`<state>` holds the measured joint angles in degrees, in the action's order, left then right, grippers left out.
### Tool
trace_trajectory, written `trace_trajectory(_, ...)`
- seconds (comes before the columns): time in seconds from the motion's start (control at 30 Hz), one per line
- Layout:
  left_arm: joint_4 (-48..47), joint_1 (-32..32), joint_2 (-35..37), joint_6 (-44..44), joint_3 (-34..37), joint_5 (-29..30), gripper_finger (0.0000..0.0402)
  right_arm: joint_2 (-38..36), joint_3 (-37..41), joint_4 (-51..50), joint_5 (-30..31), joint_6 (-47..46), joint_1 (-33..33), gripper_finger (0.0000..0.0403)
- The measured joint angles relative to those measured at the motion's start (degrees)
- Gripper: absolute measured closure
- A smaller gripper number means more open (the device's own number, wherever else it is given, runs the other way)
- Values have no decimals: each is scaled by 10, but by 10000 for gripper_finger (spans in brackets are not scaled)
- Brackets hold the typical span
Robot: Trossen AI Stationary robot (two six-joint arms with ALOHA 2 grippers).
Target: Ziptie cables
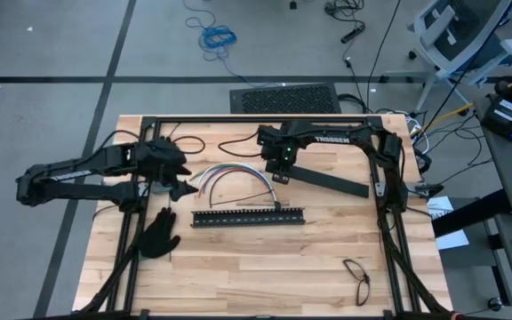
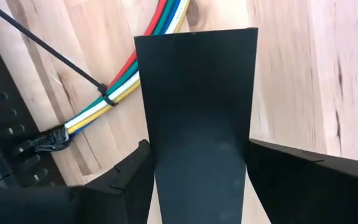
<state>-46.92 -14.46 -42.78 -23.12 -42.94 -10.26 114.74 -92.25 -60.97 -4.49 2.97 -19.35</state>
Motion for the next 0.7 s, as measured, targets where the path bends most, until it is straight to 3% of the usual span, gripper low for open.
trace_trajectory(0.33, 8, 0, -20, 194, 2, 76, 7, 0, 0, -1, 1, 7, -2, 193)
trace_trajectory(0.53, 9, 0, -32, 168, 2, 168, 7, 0, 0, -2, 1, 7, -1, 193)
trace_trajectory(0.7, 18, 0, -37, 117, 2, 147, 7, 0, 0, -2, 2, 7, -1, 193)
